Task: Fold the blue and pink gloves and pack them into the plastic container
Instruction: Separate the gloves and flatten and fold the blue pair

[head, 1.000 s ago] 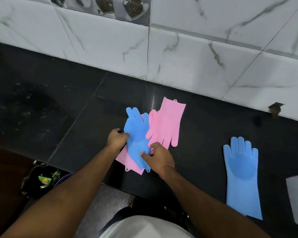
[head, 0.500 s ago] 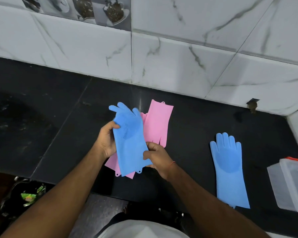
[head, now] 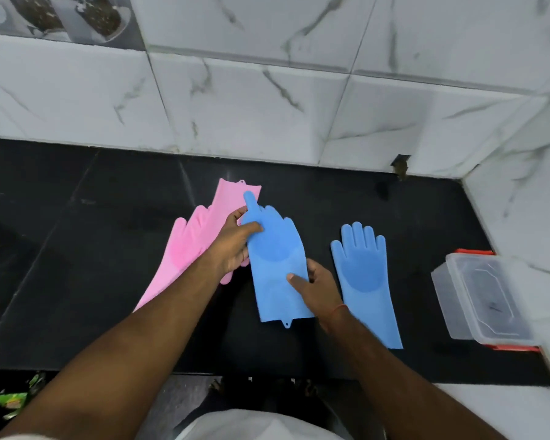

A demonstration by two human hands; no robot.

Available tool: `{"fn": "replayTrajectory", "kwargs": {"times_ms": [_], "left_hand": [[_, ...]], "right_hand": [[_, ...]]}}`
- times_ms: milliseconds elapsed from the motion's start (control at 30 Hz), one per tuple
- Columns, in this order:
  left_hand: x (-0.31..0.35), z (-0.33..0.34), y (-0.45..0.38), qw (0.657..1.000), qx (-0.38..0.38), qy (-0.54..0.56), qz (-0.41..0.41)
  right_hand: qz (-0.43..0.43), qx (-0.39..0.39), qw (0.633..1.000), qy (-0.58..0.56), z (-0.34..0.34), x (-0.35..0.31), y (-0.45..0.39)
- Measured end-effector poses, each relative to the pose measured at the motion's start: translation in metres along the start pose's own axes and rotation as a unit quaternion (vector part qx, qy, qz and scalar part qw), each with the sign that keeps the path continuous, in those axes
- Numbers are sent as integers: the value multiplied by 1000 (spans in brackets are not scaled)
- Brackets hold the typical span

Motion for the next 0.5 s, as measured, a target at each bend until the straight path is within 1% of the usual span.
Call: {"fn": "replayTrajectory", "kwargs": {"times_ms": [100,200,267,367,433,467,500], "left_hand": [[-22,14,-15,997,15,-81,-1],[-37,16,-22,987,40,-154,10],[-41,14,-26,978,53,-199,18],[-45,13,-31,963,38,-265,40],[-46,17,-34,943,13,-328,56],[-46,19,-36,928,0,-367,66],[-47,23,-37,905,-5,-417,81]], "right_hand": [[32,5,999,43,-29,26,1],[81,-23,992,91,-42,50,2],[93,-38,988,120,-46,62,3],[102,-55,982,148,-47,73,6],[106,-79,974,186,-45,76,8],[112,-94,969,197,-44,77,9],[118,-107,967,199,-42,78,9]]}}
Point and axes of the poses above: each hand's wrist, its own y-axis away from the middle knuckle, its own z-axis out of the palm, x = y × z, the point moved 3 cm from there along -y, towards the middle knuckle, and after that the axes turned 4 degrees about y, right-handed, at the moved point
